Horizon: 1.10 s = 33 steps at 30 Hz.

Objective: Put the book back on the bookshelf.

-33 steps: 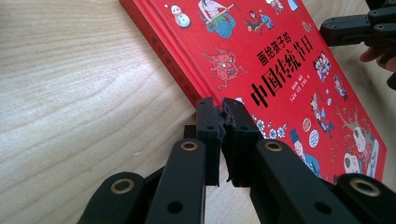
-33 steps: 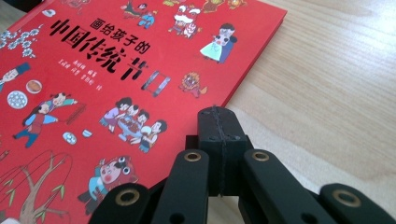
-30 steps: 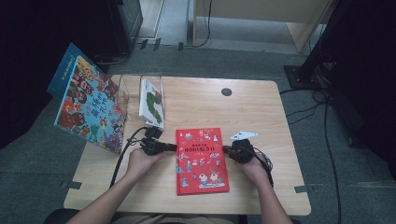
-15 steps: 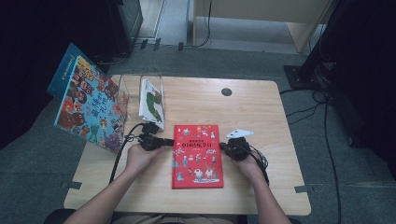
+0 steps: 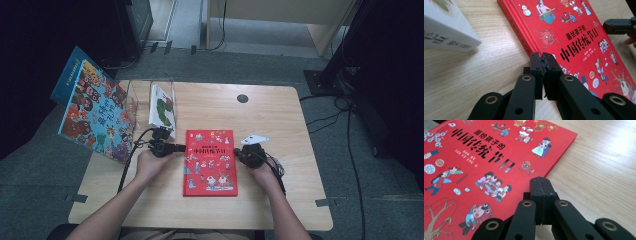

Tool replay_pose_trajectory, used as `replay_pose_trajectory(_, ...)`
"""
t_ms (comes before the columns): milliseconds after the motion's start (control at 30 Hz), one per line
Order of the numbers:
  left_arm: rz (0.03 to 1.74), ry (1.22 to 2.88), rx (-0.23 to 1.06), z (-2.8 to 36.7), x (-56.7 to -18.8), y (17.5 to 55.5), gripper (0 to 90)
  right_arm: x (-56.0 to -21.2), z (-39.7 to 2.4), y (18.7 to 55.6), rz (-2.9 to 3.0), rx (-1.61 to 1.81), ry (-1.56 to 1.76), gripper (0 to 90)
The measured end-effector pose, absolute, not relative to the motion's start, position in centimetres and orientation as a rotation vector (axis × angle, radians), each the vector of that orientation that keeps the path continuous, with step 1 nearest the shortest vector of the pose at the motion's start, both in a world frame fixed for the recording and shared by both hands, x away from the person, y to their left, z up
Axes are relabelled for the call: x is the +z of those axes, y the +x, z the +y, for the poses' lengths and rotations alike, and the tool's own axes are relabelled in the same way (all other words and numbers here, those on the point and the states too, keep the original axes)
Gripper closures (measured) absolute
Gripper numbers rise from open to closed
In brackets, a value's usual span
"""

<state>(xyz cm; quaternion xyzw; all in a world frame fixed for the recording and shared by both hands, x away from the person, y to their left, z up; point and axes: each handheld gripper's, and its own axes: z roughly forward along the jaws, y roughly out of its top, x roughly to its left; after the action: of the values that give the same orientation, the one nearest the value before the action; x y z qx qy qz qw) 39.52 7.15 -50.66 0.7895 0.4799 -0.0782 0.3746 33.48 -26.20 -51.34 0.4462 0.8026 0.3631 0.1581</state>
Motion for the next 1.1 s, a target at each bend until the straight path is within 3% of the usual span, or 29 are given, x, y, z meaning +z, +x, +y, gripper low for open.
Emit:
replay_pose_trajectory(233, 1.236, 2.039, -0.162, 7.0, -50.9, 39.6, 88.0, -51.5, -26.2, 34.0, 2.273, 1.043, 1.267, 90.0)
replay_pose_trajectory(367, 1.248, 2.029, -0.170, 7.2, -50.7, 39.6, 81.1, -51.6, -26.3, 34.0, 2.281, 1.040, 1.262, 90.0)
replay_pose_trajectory(533, 1.261, 2.024, -0.223, 7.5, -50.4, 39.5, 67.1, -51.5, -27.0, 34.2, 2.276, 1.078, 1.282, 79.0)
replay_pose_trajectory(767, 1.220, 2.077, -0.196, 6.8, -50.1, 38.1, 61.8, -51.1, -26.9, 34.0, 2.266, 1.087, 1.255, 71.6)
replay_pose_trajectory(1100, 1.215, 2.077, -0.162, 7.5, -49.9, 36.4, 59.3, -50.3, -27.1, 33.4, 2.294, 1.124, 1.350, 51.4)
